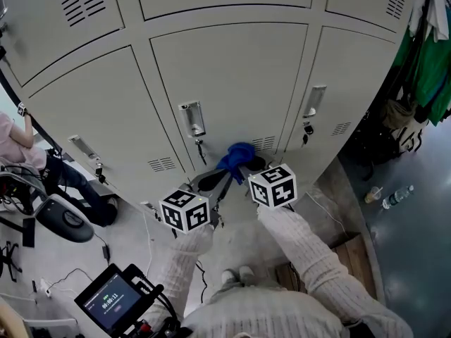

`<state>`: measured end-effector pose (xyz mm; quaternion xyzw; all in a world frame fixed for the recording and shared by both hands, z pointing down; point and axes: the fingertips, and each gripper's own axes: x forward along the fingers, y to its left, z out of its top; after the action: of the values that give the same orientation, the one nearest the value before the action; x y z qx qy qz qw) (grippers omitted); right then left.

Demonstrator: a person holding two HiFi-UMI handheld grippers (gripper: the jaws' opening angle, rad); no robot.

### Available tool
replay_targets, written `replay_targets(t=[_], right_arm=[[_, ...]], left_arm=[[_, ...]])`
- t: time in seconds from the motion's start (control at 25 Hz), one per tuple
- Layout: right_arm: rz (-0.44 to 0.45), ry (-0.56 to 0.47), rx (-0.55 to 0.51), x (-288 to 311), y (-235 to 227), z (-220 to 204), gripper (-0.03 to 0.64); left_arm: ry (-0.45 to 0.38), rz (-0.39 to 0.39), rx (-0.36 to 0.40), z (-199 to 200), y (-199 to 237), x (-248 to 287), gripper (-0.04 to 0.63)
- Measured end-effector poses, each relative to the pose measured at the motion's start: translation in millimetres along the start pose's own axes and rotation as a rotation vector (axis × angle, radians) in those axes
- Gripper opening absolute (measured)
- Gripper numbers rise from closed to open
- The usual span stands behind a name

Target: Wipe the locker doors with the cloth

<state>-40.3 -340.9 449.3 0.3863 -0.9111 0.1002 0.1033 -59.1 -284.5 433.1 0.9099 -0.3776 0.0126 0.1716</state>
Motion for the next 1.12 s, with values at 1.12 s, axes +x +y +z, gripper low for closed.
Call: replay_targets(t=[1.12], right_arm=[[-0.141,-0.561,-0.271,-153,-33,254,0.049]], left_arm=[[-0.438,-0.174,0.427,225,-110,16,0.008]])
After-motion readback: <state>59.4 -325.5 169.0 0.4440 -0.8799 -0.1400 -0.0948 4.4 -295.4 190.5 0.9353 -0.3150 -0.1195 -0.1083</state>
